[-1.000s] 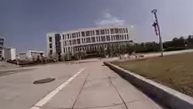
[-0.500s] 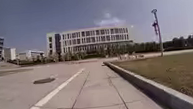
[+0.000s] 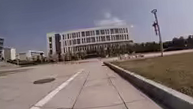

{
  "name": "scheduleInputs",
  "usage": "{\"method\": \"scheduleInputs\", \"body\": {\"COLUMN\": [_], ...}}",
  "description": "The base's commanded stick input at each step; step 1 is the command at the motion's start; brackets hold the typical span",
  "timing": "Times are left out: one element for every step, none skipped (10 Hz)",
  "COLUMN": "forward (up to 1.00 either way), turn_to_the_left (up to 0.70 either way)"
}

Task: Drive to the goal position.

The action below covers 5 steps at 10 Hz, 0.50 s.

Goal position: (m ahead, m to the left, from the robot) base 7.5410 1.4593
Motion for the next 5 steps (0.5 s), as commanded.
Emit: {"method": "scheduleInputs", "body": {"forward": [0.04,0.04,0.04,0.04,0.04], "turn_to_the_left": [0.0,0.0,0.0,0.0,0.0]}}
